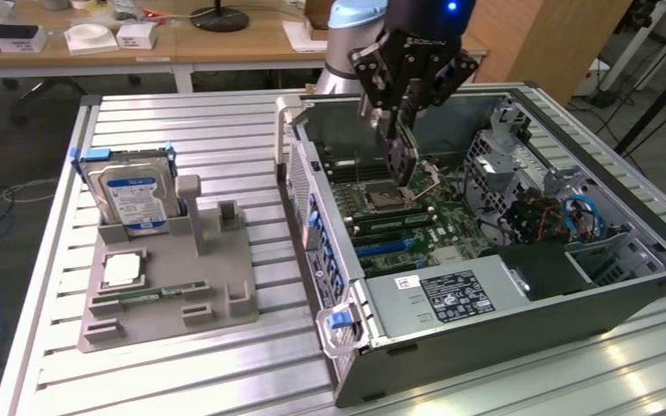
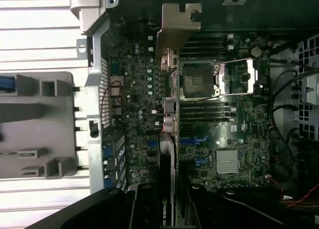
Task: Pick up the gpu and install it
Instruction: 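Pick up the gpu and move the gpu toward the slot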
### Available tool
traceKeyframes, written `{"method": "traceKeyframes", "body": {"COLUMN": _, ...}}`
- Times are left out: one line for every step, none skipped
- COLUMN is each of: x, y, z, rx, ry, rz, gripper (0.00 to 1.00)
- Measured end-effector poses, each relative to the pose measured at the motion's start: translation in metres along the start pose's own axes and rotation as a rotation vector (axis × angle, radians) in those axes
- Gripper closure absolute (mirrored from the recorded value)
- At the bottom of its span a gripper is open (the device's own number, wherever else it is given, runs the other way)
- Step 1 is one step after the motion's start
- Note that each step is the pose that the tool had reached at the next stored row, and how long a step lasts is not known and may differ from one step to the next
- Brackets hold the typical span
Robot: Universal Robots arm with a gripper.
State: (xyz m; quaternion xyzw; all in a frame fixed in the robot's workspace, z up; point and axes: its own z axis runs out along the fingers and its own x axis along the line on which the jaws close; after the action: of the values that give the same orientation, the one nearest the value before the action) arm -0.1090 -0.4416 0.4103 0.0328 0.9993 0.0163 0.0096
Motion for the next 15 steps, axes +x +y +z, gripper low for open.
{"method": "traceKeyframes", "body": {"x": -0.003, "y": 0.0002, "z": 0.0001, "rx": 0.0, "ry": 0.0, "rz": 0.0, "gripper": 0.74}}
{"method": "traceKeyframes", "body": {"x": -0.007, "y": 0.0004, "z": 0.0002, "rx": -0.0001, "ry": -0.0001, "rz": 0.0, "gripper": 0.74}}
{"method": "traceKeyframes", "body": {"x": -0.009, "y": 0.0006, "z": 0.0002, "rx": -0.0001, "ry": -0.0001, "rz": 0.0, "gripper": 0.74}}
{"method": "traceKeyframes", "body": {"x": -0.012, "y": 0.0008, "z": 0.0003, "rx": -0.0001, "ry": -0.0001, "rz": 0.0, "gripper": 0.74}}
{"method": "traceKeyframes", "body": {"x": -0.015, "y": 0.001, "z": 0.0003, "rx": 0.0, "ry": -0.0001, "rz": 0.0, "gripper": 0.74}}
{"method": "traceKeyframes", "body": {"x": -0.017, "y": 0.0011, "z": 0.0004, "rx": -0.0001, "ry": 0.0, "rz": 0.0, "gripper": 0.74}}
{"method": "traceKeyframes", "body": {"x": -0.019, "y": 0.0012, "z": 0.0004, "rx": -0.0001, "ry": -0.0001, "rz": 0.0, "gripper": 0.74}}
{"method": "traceKeyframes", "body": {"x": -0.021, "y": 0.0014, "z": 0.0005, "rx": -0.0001, "ry": -0.0001, "rz": 0.0, "gripper": 0.74}}
{"method": "traceKeyframes", "body": {"x": -0.023, "y": 0.0015, "z": 0.0005, "rx": 0.0, "ry": -0.0001, "rz": 0.0, "gripper": 0.74}}
{"method": "traceKeyframes", "body": {"x": -0.024, "y": 0.0016, "z": 0.0006, "rx": -0.0001, "ry": -0.0001, "rz": 0.0, "gripper": 0.74}}
{"method": "traceKeyframes", "body": {"x": -0.026, "y": 0.0017, "z": 0.0006, "rx": -0.0001, "ry": -0.0001, "rz": 0.0, "gripper": 0.74}}
{"method": "traceKeyframes", "body": {"x": -0.028, "y": 0.0018, "z": 0.0007, "rx": -0.0001, "ry": -0.0001, "rz": 0.0, "gripper": 0.74}}
{"method": "traceKeyframes", "body": {"x": -0.03, "y": 0.0019, "z": 0.0007, "rx": -0.0001, "ry": -0.0001, "rz": 0.0, "gripper": 0.74}}
{"method": "traceKeyframes", "body": {"x": -0.032, "y": 0.0021, "z": 0.0007, "rx": -0.0001, "ry": 0.0, "rz": 0.0, "gripper": 0.74}}
{"method": "traceKeyframes", "body": {"x": -0.034, "y": 0.0022, "z": 0.0008, "rx": 0.0, "ry": -0.0001, "rz": 0.0, "gripper": 0.74}}
